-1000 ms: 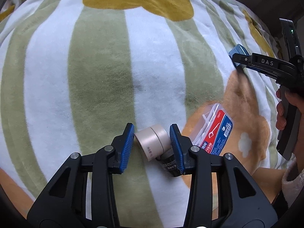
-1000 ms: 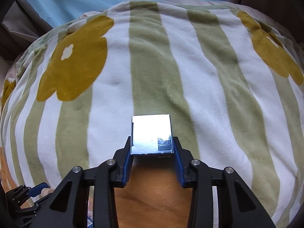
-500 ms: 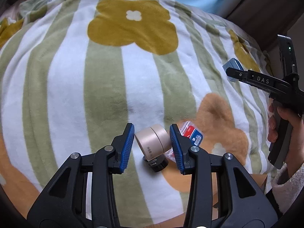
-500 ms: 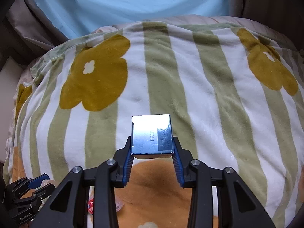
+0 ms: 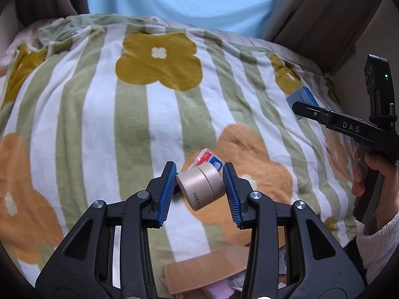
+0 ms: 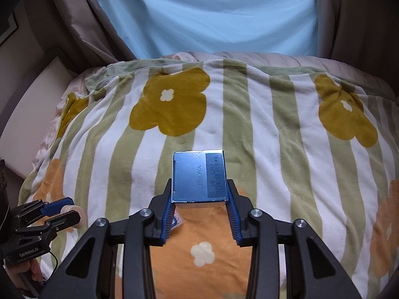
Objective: Organize objects
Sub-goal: 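Carry tape roll and white box into the cardboard box with both tools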
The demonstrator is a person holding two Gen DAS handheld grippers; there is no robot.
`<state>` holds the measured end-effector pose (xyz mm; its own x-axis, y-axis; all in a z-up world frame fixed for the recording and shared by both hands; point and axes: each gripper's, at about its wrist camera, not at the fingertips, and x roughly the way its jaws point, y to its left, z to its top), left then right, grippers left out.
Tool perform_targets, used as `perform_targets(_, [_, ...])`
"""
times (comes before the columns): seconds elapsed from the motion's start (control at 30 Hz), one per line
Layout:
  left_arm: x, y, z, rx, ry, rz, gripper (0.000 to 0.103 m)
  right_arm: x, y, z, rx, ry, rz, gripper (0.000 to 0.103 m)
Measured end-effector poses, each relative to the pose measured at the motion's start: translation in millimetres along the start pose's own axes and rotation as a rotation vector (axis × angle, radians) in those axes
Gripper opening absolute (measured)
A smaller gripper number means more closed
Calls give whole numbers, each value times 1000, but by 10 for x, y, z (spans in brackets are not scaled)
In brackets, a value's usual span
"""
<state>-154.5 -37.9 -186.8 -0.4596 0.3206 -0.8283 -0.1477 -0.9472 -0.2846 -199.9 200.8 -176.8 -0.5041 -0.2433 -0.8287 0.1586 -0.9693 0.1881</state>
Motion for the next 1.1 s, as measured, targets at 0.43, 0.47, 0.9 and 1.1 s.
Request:
perform_targets(0.43, [-619, -296, -1035, -63, 10, 33, 36, -859, 171, -859, -67, 39, 86, 35])
perform_targets(0.47, [-633, -323, -1113, -65, 13, 32, 36, -882, 166, -934, -66, 49, 89, 35])
perform_targets(0.9, [-524, -456, -2144, -168, 94, 44, 36, -975, 22, -1991, -26, 173, 76, 35])
perform_targets(1.1, [-374, -368, -2472, -231, 129, 51, 36, -826, 74, -2355, -22, 220, 93, 35])
